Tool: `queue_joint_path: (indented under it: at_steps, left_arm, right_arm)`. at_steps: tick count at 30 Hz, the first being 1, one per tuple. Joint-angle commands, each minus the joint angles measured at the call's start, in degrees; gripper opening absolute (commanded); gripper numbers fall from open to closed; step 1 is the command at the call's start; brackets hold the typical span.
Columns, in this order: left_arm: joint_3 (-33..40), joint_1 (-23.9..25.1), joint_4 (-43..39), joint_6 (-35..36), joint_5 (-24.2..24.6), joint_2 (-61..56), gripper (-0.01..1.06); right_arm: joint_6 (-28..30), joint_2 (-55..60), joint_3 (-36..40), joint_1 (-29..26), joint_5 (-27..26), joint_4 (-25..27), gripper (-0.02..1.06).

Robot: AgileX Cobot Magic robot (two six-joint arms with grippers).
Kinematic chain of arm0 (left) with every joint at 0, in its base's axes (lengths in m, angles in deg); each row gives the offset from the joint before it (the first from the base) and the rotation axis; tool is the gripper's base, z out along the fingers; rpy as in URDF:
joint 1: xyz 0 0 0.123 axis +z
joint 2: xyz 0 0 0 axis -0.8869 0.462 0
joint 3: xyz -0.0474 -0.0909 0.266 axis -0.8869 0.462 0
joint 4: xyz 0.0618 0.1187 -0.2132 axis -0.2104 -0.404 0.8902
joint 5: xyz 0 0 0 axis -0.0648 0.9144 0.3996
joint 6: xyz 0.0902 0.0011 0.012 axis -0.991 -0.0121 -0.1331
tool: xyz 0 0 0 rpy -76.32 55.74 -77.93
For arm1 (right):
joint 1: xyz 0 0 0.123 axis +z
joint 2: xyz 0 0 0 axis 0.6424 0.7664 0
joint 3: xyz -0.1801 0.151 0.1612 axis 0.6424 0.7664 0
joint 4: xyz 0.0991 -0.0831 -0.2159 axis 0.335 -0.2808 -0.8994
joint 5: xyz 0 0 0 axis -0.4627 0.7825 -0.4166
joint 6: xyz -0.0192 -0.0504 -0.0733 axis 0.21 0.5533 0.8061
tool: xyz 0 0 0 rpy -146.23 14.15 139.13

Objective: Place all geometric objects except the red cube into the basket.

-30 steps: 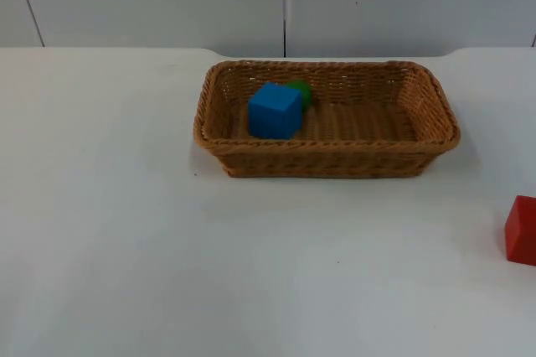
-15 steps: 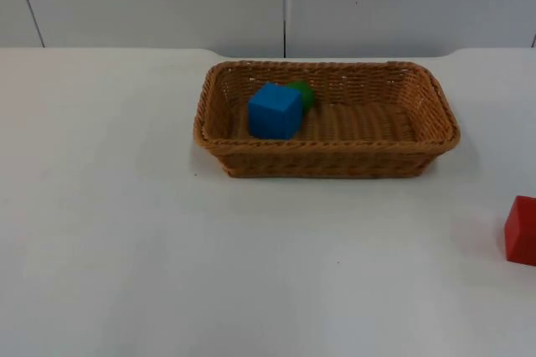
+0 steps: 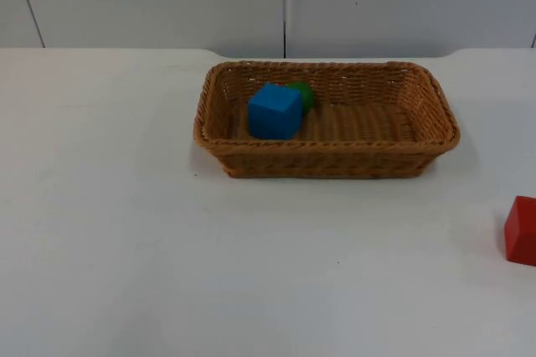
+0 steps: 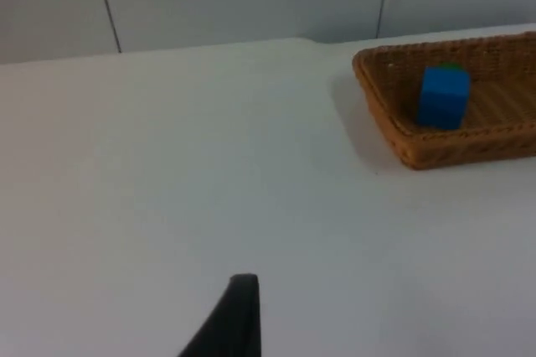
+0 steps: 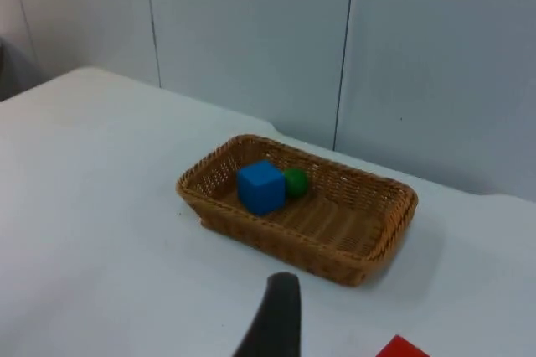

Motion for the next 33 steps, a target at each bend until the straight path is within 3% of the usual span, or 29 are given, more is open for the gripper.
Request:
queue_joint_path:
  at_steps: [1,3,8,14,17,33]
  left_arm:
    - [-0.28,0.25,-1.62,-0.07,1.43,-0.72,1.00]
    - [-0.28,0.25,-3.98,-0.07,2.46,-0.72,1.00]
    - [2.79,0.25,-6.35,4.01,2.92,-0.72,1.00]
    - [3.65,0.25,-6.05,4.01,1.42,-0.72,1.00]
    - [3.65,0.25,-6.05,4.01,1.42,-0.72,1.00]
    - [3.65,0.25,-6.05,4.01,1.42,-0.72,1.00]
  right_arm:
    - [-0.20,-1.12,0.57,-0.06,2.31,-0.18,0.75]
    - [-0.45,-1.12,0.78,-0.06,6.46,-0.18,0.75]
    - [-0.87,-1.12,3.79,-0.18,8.79,-1.08,0.75]
    - [-4.92,-1.12,9.38,-0.18,8.54,-5.68,0.75]
    - [-7.56,-1.12,9.95,-0.18,4.94,-6.12,0.75]
    - [-7.82,-1.12,10.64,-0.18,5.15,-6.02,0.75]
